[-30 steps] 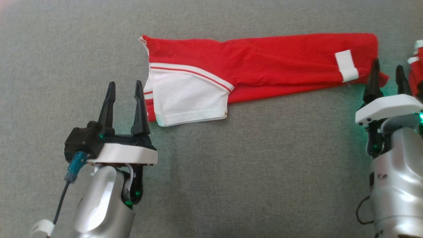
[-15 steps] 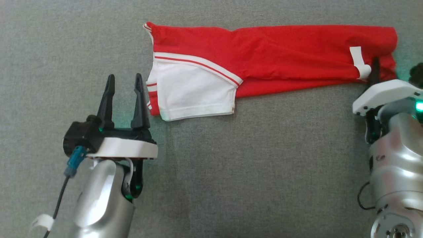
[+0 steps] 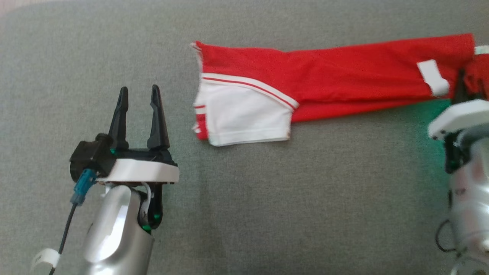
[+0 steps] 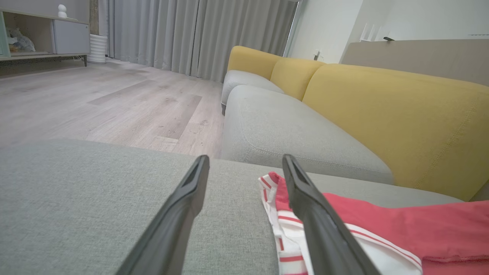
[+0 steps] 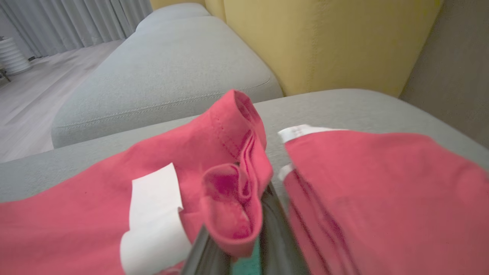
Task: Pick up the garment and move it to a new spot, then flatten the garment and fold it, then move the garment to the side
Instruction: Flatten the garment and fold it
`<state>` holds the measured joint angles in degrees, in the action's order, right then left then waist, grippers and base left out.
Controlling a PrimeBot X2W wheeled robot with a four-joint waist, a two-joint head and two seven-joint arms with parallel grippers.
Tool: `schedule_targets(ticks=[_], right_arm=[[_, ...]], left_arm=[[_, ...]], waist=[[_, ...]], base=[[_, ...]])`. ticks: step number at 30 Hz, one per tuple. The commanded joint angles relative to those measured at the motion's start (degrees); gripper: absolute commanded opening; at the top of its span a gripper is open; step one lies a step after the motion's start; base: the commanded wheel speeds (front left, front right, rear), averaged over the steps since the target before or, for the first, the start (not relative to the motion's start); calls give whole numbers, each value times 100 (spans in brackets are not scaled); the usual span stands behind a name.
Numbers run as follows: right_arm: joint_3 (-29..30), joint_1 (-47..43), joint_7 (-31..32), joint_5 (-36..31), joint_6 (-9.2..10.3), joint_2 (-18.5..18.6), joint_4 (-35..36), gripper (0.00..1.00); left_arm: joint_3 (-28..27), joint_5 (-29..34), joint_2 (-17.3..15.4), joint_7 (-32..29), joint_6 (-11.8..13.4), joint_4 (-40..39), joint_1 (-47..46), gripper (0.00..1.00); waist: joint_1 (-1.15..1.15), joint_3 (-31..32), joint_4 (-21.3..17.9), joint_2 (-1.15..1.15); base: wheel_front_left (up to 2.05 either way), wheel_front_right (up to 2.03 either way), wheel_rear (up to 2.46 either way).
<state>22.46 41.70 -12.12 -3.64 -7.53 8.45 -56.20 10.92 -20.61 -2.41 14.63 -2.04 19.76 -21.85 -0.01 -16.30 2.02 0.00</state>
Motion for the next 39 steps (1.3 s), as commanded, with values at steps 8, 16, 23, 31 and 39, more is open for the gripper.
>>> schedule_targets(ticks=[8, 16, 23, 31, 39], right_arm=[[-250, -491, -107, 384, 4, 210, 793, 0], [-911, -657, 120, 733, 4, -258, 1494, 0], [-1564, -808, 311, 1266, 4, -545, 1905, 0], [-2958, -702, 258, 2647, 4, -556, 1631, 0], [-4116, -307, -78, 3531, 4, -557, 773, 0]], left_arm=[[-173, 55, -49, 37, -25, -88, 249, 100], [-145, 27, -48, 37, 44, -214, 412, 100], [-105, -20, -47, 37, -2, -289, 531, 100], [39, -20, -48, 37, -20, -305, 505, 100], [178, -57, -57, 30, -75, -313, 433, 100]], waist=[[1, 546, -73, 0], [1, 1017, 141, 0], [1, 1218, 556, 0], [1, 1167, 1062, 0], [1, 827, 1652, 0]], base=[[0, 0, 0], [0, 0, 0], [0, 0, 0], [0, 0, 0], [0, 0, 0]])
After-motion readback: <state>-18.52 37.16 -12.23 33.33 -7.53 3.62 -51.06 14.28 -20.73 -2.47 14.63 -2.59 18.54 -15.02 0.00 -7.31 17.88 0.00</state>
